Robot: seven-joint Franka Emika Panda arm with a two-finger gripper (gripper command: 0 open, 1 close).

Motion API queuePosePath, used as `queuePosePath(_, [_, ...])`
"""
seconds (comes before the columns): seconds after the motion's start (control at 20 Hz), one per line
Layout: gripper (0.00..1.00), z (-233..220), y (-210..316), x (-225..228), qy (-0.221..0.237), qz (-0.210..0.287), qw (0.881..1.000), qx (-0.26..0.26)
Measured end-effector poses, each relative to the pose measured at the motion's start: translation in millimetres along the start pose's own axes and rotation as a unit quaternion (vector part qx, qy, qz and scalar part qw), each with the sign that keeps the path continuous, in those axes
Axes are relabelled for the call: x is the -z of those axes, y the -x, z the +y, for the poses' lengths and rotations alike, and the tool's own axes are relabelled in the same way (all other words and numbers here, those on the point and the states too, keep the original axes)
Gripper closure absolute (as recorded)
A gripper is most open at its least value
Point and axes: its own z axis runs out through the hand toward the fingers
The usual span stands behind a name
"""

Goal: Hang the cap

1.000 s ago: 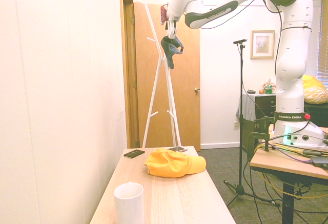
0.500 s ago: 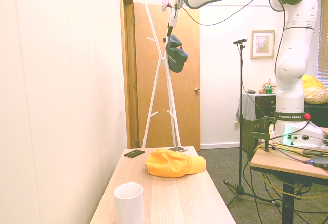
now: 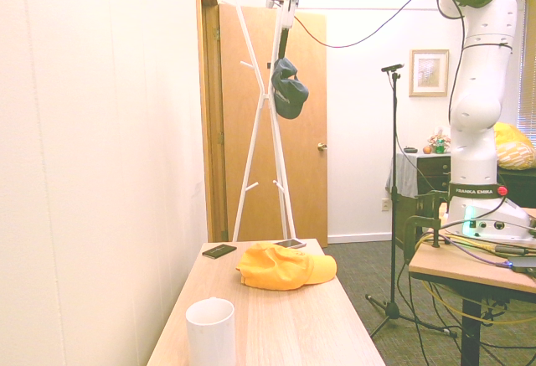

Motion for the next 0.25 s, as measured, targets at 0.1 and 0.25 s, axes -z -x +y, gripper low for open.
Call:
queuePosePath(0.1, [0.0,2,10,10,-0.018,-0.058,0.998,-0.004])
queuePosePath(0.25, [0.0,7,23,36,-0.03,-0.086,0.996,-0.003])
